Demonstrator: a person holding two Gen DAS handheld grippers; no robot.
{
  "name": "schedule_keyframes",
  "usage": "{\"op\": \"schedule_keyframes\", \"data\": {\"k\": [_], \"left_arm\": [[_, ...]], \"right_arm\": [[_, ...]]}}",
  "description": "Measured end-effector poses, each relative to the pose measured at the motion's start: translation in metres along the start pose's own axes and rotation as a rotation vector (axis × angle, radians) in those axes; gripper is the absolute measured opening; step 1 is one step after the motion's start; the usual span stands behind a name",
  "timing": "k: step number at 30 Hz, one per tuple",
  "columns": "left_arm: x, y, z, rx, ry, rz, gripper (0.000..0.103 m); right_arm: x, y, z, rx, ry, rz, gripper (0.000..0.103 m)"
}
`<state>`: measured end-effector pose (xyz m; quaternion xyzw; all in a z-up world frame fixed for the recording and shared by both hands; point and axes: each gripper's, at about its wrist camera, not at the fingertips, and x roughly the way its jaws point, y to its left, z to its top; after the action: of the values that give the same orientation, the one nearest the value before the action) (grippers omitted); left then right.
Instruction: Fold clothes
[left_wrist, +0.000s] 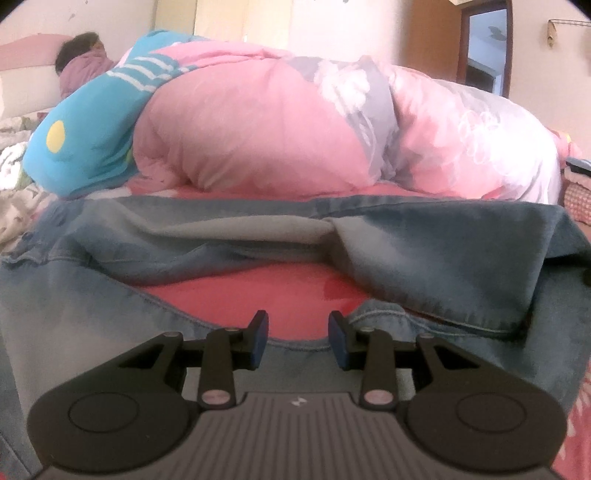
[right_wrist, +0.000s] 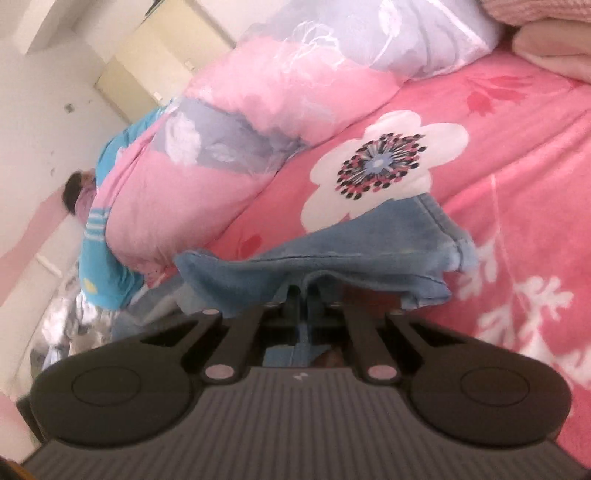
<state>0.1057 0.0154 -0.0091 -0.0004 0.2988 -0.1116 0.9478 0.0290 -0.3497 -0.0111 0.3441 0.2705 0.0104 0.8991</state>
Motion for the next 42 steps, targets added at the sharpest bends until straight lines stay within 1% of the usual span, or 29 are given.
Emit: {"op": "schedule_keyframes", "data": {"k": [2, 5, 8, 10, 12, 13, 15, 17, 18, 20, 21, 22, 23, 25, 27, 29, 31, 32, 34, 36, 39, 42], "left_arm": [[0.002, -0.001, 0.004, -0.01, 0.0, -0.015, 0.037], [0.005, -0.004, 0.009, -0.02, -0.005, -0.032, 0.037], [0.007, -0.003, 0.009, -0.024, 0.001, -0.04, 0.038], [0.009, -0.002, 0.007, -0.028, 0.007, -0.039, 0.039], [0.01, 0.001, 0.007, -0.04, 0.011, -0.04, 0.039], [0.01, 0.002, 0.007, -0.045, 0.013, -0.04, 0.039], [0.012, 0.004, 0.006, -0.051, 0.014, -0.038, 0.039], [0.014, 0.006, 0.005, -0.058, 0.017, -0.035, 0.039], [0.015, 0.007, 0.005, -0.065, 0.018, -0.038, 0.039], [0.018, 0.01, 0.006, -0.085, 0.017, -0.045, 0.039], [0.019, 0.011, 0.006, -0.097, 0.014, -0.048, 0.039], [0.019, 0.013, 0.007, -0.107, 0.008, -0.045, 0.039], [0.019, 0.014, 0.007, -0.114, -0.002, -0.042, 0.039], [0.018, 0.016, 0.009, -0.12, -0.022, -0.025, 0.039], [0.02, 0.019, 0.013, -0.118, -0.04, 0.004, 0.039], [0.027, 0.021, 0.019, -0.112, -0.037, 0.04, 0.04], [0.036, 0.025, 0.026, -0.11, -0.021, 0.08, 0.04], [0.041, 0.026, 0.029, -0.107, -0.012, 0.106, 0.04], [0.054, 0.03, 0.035, -0.089, 0.01, 0.15, 0.04], [0.065, 0.034, 0.04, -0.076, 0.014, 0.185, 0.04], [0.074, 0.041, 0.039, -0.074, 0.004, 0.226, 0.04], [0.08, 0.045, 0.038, -0.085, 0.028, 0.217, 0.04]], "right_arm": [[-0.018, 0.012, -0.002, 0.021, -0.015, 0.017, 0.002], [-0.054, 0.029, -0.015, 0.09, -0.029, 0.095, 0.002], [-0.079, 0.042, -0.037, 0.13, -0.005, 0.139, 0.002], [-0.086, 0.047, -0.058, 0.131, 0.012, 0.128, 0.002], [-0.085, 0.042, -0.076, 0.142, 0.036, 0.119, 0.002], [-0.082, 0.039, -0.082, 0.149, 0.053, 0.101, 0.003], [-0.077, 0.033, -0.09, 0.13, 0.074, 0.047, 0.008], [-0.081, 0.034, -0.089, 0.059, 0.071, -0.003, 0.012], [-0.085, 0.039, -0.087, 0.004, 0.065, -0.012, 0.013], [-0.096, 0.055, -0.084, -0.149, 0.041, -0.029, 0.021], [-0.103, 0.064, -0.082, -0.23, 0.028, -0.032, 0.023], [-0.109, 0.072, -0.081, -0.308, 0.019, -0.021, 0.028], [-0.115, 0.079, -0.079, -0.382, 0.016, 0.005, 0.036], [-0.129, 0.089, -0.074, -0.497, 0.0, 0.08, 0.047], [-0.143, 0.097, -0.068, -0.593, -0.029, 0.156, 0.049], [-0.148, 0.098, -0.055, -0.599, -0.082, 0.204, 0.055], [-0.137, 0.096, -0.037, -0.543, -0.089, 0.235, 0.056], [-0.124, 0.096, -0.027, -0.523, -0.079, 0.231, 0.056], [-0.095, 0.103, -0.015, -0.544, -0.054, 0.189, 0.055], [-0.061, 0.115, -0.01, -0.621, -0.007, 0.16, 0.055], [-0.011, 0.134, -0.021, -0.781, 0.113, 0.123, 0.054], [0.028, 0.139, -0.037, -0.914, 0.258, 0.05, 0.051]]}}
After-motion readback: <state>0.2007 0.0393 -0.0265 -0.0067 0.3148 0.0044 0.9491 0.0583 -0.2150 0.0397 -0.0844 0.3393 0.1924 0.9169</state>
